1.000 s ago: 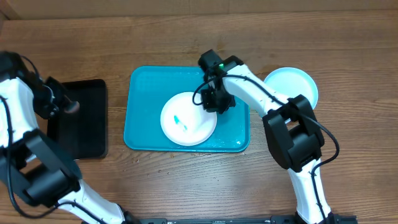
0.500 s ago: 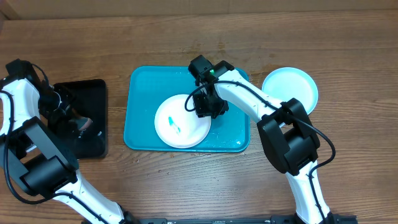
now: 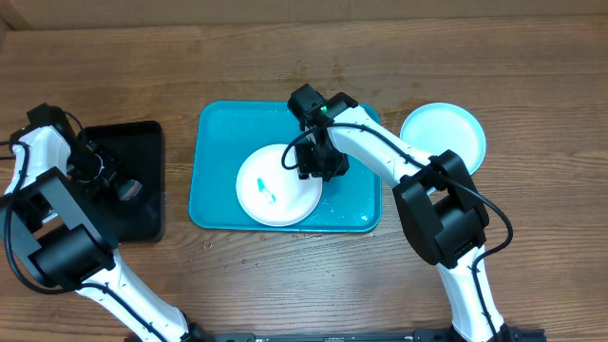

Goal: Clean dirty plates on tray and stack at the side

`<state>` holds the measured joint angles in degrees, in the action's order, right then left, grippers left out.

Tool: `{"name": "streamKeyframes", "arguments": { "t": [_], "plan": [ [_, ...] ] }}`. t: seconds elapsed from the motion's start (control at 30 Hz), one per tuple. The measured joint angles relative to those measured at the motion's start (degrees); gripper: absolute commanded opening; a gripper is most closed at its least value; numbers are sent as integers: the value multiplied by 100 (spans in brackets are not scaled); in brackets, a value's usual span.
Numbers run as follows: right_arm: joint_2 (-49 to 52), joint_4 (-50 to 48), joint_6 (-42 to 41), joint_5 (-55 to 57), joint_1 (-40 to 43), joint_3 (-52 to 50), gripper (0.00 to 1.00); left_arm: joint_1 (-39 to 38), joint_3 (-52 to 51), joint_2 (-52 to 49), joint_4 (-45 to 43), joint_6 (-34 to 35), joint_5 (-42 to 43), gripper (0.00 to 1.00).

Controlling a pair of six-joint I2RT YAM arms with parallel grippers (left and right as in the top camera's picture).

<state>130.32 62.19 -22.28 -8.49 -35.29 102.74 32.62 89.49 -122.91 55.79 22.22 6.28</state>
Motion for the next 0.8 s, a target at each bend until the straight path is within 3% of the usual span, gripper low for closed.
{"name": "streamKeyframes", "arguments": {
  "t": [0.07, 0.2, 0.27, 0.3, 0.37, 0.4, 0.47, 0.53, 0.67, 0.8],
  "plan": [
    [0, -2, -15, 11, 0, 0, 44, 0, 0, 0, -74, 9, -35, 4],
    [0, -70, -15, 26, 0, 0, 44, 0, 0, 0, -111, 13, -35, 12],
    [0, -98, -17, 37, 0, 0, 44, 0, 0, 0, -111, 13, -37, 27],
    [0, -105, -20, 35, 0, -2, 44, 0, 0, 0, -116, 28, -37, 43],
    [0, -105, -17, 37, 0, -2, 44, 0, 0, 0, -125, 22, -50, 64],
    [0, -105, -17, 37, 0, 0, 45, 0, 0, 0, -125, 17, -52, 55],
    [0, -105, -15, 35, 0, -2, 43, 0, 13, 0, -118, -2, -52, 4],
    [0, -103, -17, 37, 0, 0, 35, 0, 24, 0, -98, -9, -55, 4],
    [-9, -190, -15, 37, 0, -76, 28, 0, 173, 0, 210, -57, -55, 4],
    [-63, -433, -50, 46, 0, -208, 8, 0, 575, -2, 793, -79, -52, 4]
  ]
}}
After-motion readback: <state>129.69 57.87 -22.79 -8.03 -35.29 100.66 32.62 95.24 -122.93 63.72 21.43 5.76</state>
